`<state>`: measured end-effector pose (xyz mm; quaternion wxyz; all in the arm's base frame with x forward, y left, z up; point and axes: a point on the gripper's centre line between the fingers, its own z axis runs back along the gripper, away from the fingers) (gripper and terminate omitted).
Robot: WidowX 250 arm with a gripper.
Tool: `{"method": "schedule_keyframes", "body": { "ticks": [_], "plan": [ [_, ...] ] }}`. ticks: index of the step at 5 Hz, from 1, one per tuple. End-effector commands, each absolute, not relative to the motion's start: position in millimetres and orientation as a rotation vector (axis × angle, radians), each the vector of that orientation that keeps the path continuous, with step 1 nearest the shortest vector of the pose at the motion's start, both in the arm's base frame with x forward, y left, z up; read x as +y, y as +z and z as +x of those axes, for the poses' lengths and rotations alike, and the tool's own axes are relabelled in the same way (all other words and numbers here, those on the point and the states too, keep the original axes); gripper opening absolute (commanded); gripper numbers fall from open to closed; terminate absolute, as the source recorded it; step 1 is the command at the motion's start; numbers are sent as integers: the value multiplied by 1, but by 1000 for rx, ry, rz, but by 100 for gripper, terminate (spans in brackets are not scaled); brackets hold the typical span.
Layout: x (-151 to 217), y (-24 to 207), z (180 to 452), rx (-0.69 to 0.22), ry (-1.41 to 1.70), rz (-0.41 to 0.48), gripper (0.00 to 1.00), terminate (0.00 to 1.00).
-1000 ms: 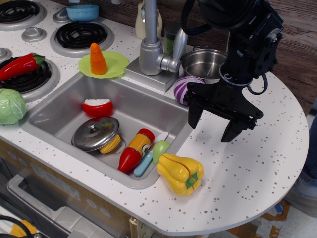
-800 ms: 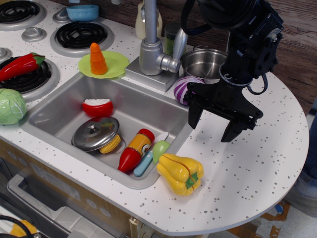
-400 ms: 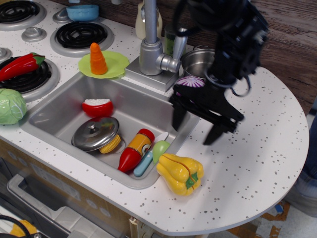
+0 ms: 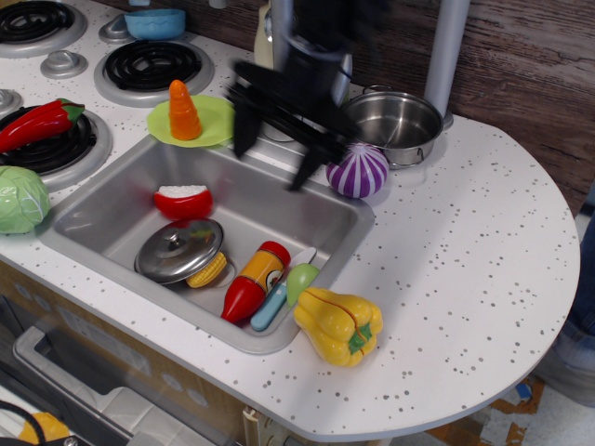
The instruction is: Take carrot off plate
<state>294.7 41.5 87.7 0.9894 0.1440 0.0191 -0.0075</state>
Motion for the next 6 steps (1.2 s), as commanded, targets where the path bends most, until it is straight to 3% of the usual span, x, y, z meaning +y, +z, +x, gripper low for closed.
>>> {"method": "schedule_keyframes", "body": {
  "ticks": [1, 3, 5, 6],
  "plan": [
    [96, 119, 307, -63, -62, 353, 100, 0],
    [168, 118, 335, -157, -168, 386, 100, 0],
    [202, 105, 360, -233, -210, 381, 100, 0],
    [205, 90, 370, -269, -208, 331, 100, 0]
  ]
}}
